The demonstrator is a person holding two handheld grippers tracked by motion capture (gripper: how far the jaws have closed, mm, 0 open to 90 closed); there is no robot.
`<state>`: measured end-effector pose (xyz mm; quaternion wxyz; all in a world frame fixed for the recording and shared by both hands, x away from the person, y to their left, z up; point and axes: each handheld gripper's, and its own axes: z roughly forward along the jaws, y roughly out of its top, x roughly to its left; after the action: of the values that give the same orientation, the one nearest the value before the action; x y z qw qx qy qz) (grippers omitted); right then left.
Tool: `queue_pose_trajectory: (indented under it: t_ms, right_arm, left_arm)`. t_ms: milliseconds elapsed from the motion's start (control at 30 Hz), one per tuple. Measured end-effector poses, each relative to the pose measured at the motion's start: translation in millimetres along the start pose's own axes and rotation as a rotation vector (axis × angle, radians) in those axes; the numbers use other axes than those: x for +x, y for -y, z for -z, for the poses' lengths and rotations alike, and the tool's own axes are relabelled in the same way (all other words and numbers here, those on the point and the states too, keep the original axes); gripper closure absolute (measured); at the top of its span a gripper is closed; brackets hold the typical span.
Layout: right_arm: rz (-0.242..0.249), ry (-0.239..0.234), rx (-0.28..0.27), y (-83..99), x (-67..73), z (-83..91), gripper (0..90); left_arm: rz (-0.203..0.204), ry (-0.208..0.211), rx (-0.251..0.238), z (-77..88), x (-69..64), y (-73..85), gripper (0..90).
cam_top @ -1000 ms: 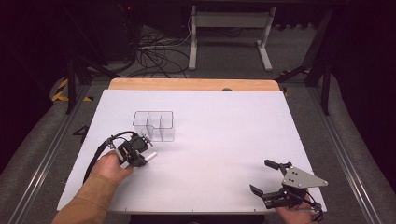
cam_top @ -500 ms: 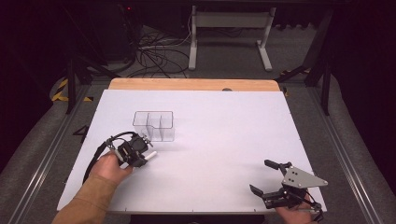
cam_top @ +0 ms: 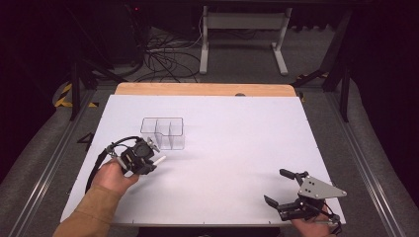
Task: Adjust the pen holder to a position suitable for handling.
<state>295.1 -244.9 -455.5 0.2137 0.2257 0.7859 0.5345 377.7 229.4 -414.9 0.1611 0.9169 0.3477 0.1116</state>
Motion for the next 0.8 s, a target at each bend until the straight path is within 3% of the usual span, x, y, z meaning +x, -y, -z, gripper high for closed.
queue_pose_trajectory:
  t_ms: [33,267,367,467,567,800]
  right_arm:
    - [0.0,0.001,-0.001,0.1,-0.3,-0.1,5.1]
    - [0.0,-0.001,0.0,0.0,0.2,-0.3,5.1]
    - [-0.002,-0.001,0.002,0.0,0.3,-0.3,5.1]
    - [-0.001,-0.002,0.002,-0.1,0.2,-0.5,5.1]
    - [-0.001,-0.002,0.003,-0.1,0.1,-0.5,5.1]
    - [0.002,-0.001,0.001,-0.1,0.0,-0.9,5.1]
  left_arm:
    - [0.002,0.002,-0.048,6.7,-0.5,0.9,79.0]
    - [-0.001,-0.012,-0.142,20.2,-2.8,2.8,79.0]
    - [0.006,-0.015,-0.217,28.2,-1.9,5.7,78.9]
    - [0.013,-0.006,-0.254,31.7,-0.8,7.3,78.9]
    - [0.025,0.0,-0.327,38.6,0.3,10.4,78.9]
    - [0.055,0.03,-0.445,46.9,2.9,14.7,78.9]
